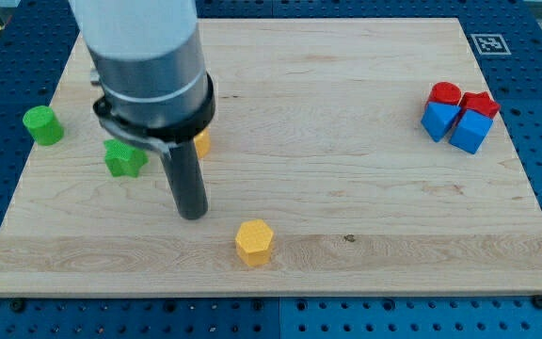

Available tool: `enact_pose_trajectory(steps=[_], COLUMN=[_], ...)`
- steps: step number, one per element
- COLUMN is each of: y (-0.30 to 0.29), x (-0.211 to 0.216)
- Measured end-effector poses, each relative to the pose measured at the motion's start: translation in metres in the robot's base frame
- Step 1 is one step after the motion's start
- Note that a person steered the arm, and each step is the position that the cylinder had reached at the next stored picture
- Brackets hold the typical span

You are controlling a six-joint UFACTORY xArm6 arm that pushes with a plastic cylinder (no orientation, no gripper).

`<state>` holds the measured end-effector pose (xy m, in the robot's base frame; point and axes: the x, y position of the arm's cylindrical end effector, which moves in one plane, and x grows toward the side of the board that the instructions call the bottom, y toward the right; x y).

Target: Push the yellow heart a bit right

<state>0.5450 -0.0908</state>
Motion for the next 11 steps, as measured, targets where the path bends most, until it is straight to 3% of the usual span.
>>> enact_pose_trajectory(steps=[1, 5, 7, 11], y=[-0.013, -0.037, -0.039, 0.025], x=[-0.007, -0.126, -0.147, -0.017])
